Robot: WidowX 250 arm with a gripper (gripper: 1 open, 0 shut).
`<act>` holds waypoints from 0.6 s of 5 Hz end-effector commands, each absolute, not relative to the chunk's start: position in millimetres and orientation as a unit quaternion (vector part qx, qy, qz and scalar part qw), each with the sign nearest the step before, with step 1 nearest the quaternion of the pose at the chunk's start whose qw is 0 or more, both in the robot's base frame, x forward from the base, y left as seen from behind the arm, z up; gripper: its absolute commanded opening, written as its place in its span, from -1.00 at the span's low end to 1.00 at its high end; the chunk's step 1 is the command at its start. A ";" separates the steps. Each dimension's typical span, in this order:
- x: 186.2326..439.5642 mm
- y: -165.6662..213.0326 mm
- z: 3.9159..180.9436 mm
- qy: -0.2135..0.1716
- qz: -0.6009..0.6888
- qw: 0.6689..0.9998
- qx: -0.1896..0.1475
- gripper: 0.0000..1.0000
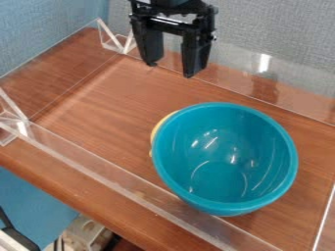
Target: Put the yellow object in the blue bowl
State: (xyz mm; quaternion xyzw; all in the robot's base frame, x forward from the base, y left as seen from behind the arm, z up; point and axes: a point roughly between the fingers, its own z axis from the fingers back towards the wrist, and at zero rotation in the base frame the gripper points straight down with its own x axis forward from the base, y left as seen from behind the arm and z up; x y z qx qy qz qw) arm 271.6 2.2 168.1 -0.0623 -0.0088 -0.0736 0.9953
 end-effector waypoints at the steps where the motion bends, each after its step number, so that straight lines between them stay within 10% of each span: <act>1: 270.1 -2.1 182.3 -0.037 -0.051 0.996 -0.064 1.00; 3: 258.0 -13.0 180.7 -0.033 -0.075 0.994 -0.073 1.00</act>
